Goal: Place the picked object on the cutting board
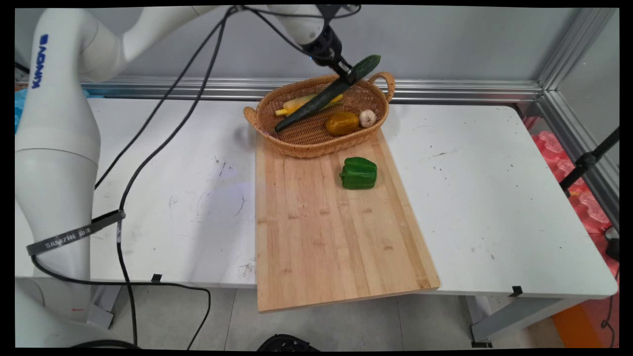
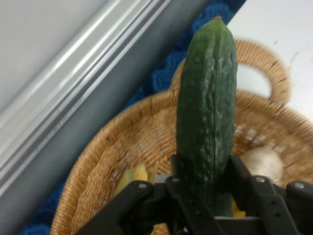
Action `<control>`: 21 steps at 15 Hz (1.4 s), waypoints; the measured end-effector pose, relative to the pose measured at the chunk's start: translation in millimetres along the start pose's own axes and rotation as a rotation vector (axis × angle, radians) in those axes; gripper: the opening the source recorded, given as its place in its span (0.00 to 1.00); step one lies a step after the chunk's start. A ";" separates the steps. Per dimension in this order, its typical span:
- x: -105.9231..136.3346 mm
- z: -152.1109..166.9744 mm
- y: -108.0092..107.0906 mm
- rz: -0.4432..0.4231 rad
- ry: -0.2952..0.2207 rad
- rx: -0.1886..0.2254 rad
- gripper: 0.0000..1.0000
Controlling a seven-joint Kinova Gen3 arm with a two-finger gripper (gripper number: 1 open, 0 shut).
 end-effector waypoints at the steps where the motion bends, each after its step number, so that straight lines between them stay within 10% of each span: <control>1: 3.9 -6.4 1.9 0.006 0.004 -0.003 0.00; 9: 36.3 -57.6 28.6 0.078 0.043 -0.071 0.00; 21: 22.2 -132.4 113.7 0.402 -0.020 -0.329 0.00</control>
